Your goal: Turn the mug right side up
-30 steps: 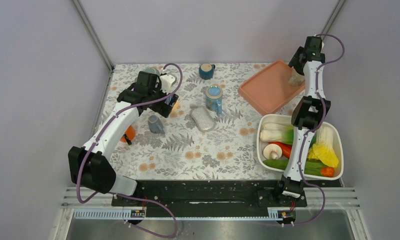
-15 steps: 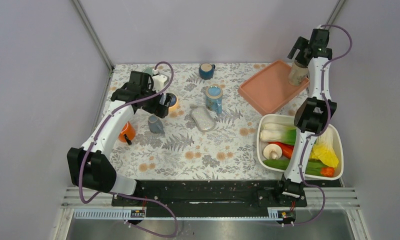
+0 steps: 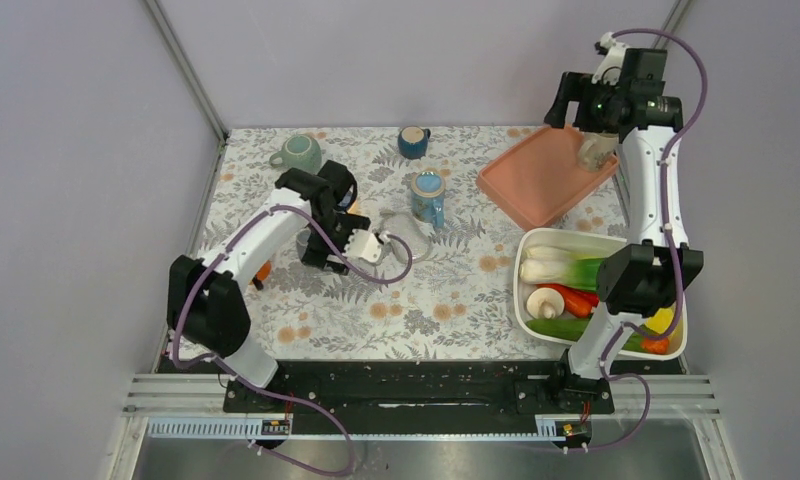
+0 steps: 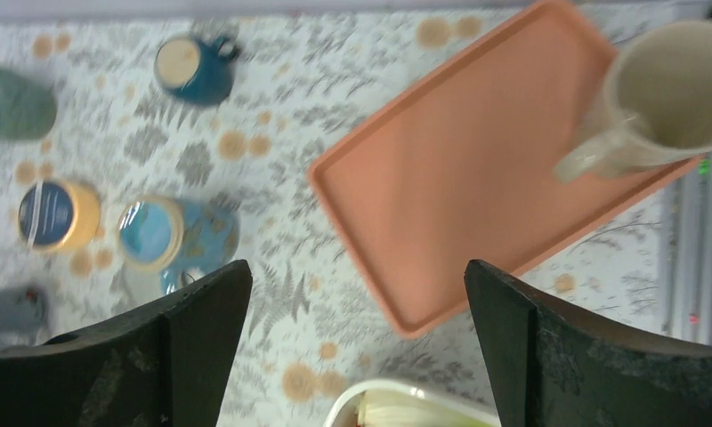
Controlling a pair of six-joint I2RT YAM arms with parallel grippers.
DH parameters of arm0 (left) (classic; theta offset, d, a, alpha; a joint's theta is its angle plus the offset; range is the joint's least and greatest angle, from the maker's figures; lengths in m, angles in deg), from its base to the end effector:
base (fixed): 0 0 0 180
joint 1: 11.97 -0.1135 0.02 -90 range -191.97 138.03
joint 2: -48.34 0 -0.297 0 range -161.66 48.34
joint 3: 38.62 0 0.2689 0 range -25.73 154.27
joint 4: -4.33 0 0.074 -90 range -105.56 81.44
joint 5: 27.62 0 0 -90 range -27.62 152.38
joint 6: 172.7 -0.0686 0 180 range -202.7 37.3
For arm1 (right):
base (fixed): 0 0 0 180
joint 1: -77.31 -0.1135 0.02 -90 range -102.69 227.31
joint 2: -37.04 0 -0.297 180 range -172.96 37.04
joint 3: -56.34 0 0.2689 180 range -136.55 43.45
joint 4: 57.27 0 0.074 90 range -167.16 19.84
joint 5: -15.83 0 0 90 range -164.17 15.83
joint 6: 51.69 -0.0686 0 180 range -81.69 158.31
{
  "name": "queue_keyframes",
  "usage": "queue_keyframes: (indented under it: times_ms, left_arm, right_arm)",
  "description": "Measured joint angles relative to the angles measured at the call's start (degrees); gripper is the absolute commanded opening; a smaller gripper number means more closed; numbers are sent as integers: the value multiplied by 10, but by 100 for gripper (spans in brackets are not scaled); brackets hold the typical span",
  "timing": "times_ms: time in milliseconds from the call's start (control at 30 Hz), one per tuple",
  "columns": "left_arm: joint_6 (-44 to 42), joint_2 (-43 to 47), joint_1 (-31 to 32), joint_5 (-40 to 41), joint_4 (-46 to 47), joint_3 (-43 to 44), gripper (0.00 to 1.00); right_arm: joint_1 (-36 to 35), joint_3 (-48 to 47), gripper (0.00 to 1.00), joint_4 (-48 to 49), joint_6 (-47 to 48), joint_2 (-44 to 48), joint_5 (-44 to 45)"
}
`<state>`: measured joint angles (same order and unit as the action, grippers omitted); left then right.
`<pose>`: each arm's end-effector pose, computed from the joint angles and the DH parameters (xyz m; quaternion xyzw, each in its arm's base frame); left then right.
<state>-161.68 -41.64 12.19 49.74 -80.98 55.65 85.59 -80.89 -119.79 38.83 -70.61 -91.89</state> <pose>0.2767 -0.1406 0.2914 0.7816 0.6091 -0.0616 0.1196 0.4591 -0.0457 0.4535 -0.0147 0.8711 0.0987 0.4809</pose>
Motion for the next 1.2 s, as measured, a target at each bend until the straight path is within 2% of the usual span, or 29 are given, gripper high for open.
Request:
queue_keyframes:
  times_ms: [133,267,367,667,767,800,833,967,1067,1200]
  left_arm:
    - [-93,-33,15,47,15,-35,82]
    - [-142,-48,12,83,47,-63,77]
    - [-159,-63,12,99,65,-69,71]
    - [-190,-107,12,153,129,-105,47]
    - [-191,-127,12,172,139,-105,26]
    - [-190,-131,12,175,141,-105,12]
    - [-191,-135,12,179,141,-105,1]
    - [-183,-137,12,184,138,-101,0]
    - [-151,-147,12,177,106,-65,0]
    - [-59,-178,5,121,42,67,0]
  right_arm:
    - [-28,114,99,-4,26,64,-42]
    - [-41,290,99,35,23,160,-80]
    - [-42,373,100,58,9,219,-106]
    - [-45,456,99,112,-15,296,-125]
    - [-45,466,100,114,-19,300,-132]
    - [-45,468,99,114,-20,301,-133]
    - [-45,470,99,114,-21,303,-134]
    - [-45,477,99,117,-28,316,-134]
    - [-45,483,99,121,-35,332,-134]
    - [-53,498,99,124,-51,346,-133]
